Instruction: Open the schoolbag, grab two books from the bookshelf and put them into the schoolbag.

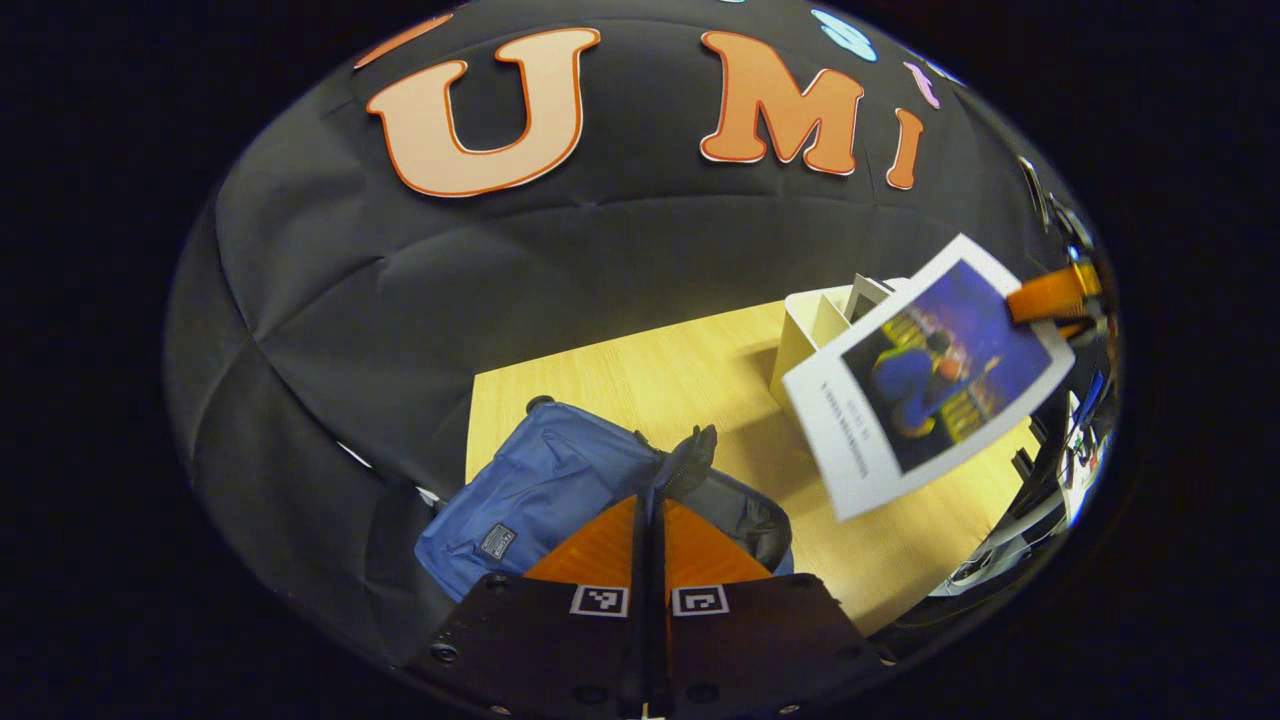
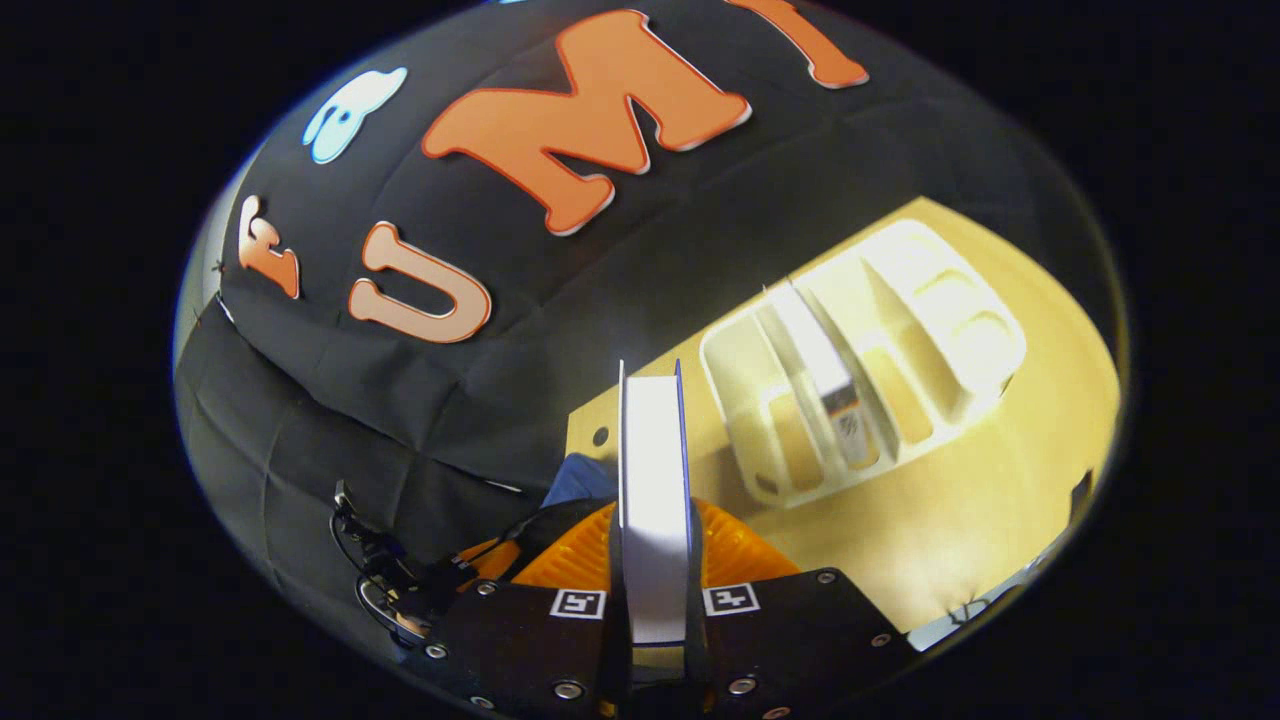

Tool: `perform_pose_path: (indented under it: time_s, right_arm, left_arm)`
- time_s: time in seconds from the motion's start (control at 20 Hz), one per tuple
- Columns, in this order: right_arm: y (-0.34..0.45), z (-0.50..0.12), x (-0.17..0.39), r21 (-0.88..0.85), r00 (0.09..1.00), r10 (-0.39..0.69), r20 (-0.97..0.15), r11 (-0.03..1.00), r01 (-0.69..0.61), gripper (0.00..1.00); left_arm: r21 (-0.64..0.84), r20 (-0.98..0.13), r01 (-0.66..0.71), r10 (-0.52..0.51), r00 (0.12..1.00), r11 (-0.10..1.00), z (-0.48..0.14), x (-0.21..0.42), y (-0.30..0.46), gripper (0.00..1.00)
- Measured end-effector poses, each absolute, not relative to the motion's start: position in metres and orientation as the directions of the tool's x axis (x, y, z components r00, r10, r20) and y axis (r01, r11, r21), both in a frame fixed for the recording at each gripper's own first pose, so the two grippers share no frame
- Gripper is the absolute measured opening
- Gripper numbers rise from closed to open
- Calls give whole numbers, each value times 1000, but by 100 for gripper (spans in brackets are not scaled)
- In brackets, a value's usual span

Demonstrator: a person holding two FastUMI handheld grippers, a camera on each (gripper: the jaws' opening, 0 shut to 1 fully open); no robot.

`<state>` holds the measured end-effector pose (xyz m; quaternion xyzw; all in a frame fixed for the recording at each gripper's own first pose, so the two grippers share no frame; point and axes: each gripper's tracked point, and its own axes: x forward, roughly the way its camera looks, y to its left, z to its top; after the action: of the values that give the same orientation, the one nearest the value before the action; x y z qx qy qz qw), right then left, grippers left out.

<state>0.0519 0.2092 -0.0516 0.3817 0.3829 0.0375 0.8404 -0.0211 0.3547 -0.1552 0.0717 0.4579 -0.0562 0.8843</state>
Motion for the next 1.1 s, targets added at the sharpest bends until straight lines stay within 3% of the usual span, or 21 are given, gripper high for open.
perform_pose_path:
  time_s: [0.4,1.1]
  right_arm:
    - [275,-118,36,793,725,419,-547,538,287,20]
    - [366,-178,58,834,716,461,-524,446,324,21]
  left_arm:
    - [-50,-820,94,-95,565,994,-146,-10,347,1]
    - [-143,-832,145,-198,518,979,-140,-7,319,1]
